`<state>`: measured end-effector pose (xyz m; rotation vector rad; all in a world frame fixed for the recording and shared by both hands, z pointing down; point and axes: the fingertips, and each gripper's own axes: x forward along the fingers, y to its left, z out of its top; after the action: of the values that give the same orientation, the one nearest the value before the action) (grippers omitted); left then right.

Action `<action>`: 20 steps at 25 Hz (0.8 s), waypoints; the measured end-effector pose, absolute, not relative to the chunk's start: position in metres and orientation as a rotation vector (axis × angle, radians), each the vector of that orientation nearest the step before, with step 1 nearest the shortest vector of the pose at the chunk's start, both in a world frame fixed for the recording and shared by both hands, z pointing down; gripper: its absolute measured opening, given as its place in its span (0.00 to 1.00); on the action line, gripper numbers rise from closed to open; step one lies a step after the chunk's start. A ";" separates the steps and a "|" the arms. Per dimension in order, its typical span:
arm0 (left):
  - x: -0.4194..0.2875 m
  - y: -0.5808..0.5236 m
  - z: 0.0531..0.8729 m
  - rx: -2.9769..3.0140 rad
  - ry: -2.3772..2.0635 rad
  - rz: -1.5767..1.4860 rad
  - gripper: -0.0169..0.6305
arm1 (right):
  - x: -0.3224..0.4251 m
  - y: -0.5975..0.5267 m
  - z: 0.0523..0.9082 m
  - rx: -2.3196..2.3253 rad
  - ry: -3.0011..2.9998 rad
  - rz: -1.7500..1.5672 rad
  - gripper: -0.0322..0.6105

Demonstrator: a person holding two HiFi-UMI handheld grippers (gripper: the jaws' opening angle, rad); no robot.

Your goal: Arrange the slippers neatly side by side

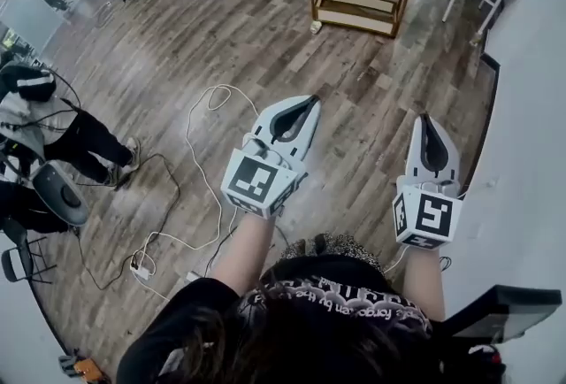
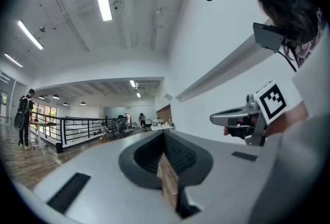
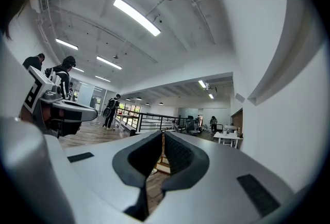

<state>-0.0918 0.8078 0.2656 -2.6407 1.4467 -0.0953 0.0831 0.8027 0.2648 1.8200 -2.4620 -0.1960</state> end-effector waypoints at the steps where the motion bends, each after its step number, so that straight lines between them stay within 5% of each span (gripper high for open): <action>1: -0.091 0.797 0.267 -2.644 1.444 -0.093 0.02 | 0.083 0.793 0.267 1.811 -2.454 -0.189 0.05; 20: -0.021 0.539 0.292 -2.725 1.373 -0.095 0.02 | 0.122 0.518 0.279 1.725 -2.477 -0.178 0.06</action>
<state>-0.0209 0.5389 0.2916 -2.7248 1.3730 -0.0953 0.1219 0.5183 0.2790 1.7252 -2.4767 -0.1776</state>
